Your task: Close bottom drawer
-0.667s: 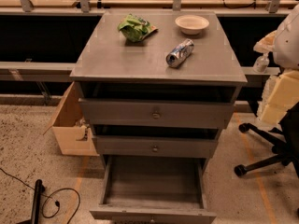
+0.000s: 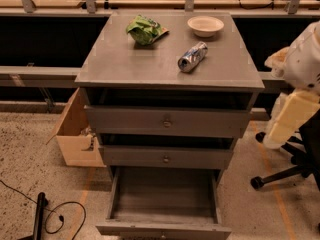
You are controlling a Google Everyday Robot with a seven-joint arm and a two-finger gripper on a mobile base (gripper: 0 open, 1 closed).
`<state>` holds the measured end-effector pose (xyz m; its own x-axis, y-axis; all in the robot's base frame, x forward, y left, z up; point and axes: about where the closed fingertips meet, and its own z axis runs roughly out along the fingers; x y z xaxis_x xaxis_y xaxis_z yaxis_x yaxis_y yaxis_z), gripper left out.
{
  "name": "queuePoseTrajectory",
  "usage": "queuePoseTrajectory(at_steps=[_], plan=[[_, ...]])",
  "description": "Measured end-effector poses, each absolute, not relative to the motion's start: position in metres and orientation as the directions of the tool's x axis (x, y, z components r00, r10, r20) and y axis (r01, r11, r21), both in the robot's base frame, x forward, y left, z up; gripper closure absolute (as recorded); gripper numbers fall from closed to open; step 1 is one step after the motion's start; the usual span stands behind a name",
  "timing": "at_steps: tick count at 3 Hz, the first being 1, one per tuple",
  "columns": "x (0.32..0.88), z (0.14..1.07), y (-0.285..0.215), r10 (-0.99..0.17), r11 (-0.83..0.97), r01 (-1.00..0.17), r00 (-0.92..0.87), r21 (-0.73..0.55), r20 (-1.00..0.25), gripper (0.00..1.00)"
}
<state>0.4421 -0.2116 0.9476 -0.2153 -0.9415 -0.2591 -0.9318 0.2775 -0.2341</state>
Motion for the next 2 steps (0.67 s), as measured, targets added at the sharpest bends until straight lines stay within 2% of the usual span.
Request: queuePoseTrajectory(at_steps=[2], plan=[[0.445,0.784,-0.188,-0.902,0.255,-0.957,-0.186,-0.135,-0.389,0.00]])
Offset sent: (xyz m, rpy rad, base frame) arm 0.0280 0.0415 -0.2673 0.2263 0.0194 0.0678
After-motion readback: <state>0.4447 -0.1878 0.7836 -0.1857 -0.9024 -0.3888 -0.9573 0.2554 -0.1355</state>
